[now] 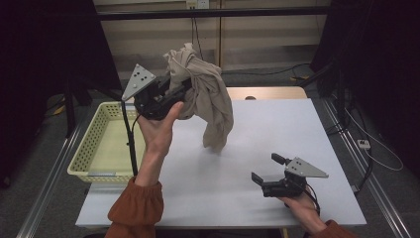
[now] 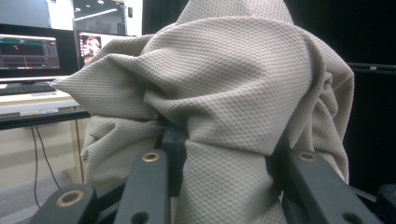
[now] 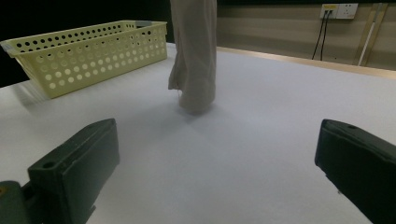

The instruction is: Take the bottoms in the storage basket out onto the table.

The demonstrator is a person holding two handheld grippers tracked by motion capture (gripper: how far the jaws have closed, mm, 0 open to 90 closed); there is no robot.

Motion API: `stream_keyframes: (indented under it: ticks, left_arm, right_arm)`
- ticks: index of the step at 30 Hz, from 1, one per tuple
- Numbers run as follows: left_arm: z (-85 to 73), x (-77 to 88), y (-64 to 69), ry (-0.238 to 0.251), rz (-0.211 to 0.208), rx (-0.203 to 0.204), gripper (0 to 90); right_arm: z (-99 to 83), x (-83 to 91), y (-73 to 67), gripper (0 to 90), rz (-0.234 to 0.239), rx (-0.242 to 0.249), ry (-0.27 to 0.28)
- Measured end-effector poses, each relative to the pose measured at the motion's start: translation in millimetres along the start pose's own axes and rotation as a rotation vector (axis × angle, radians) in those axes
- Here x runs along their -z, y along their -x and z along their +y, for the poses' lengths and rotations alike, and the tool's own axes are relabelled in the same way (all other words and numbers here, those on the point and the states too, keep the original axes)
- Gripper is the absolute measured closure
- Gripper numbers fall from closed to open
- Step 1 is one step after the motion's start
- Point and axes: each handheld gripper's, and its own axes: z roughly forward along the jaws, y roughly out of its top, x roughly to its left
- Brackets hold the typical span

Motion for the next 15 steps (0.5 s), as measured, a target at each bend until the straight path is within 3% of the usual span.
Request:
stream_keyframes:
  ticks: [15]
  left_arm:
    - [-15.5, -19.0, 10.4, -0.055, -0.023, 0.003, 63.8]
  right_arm:
    - [0.1, 0.2, 0.2, 0.0, 0.003, -0.001, 0.001]
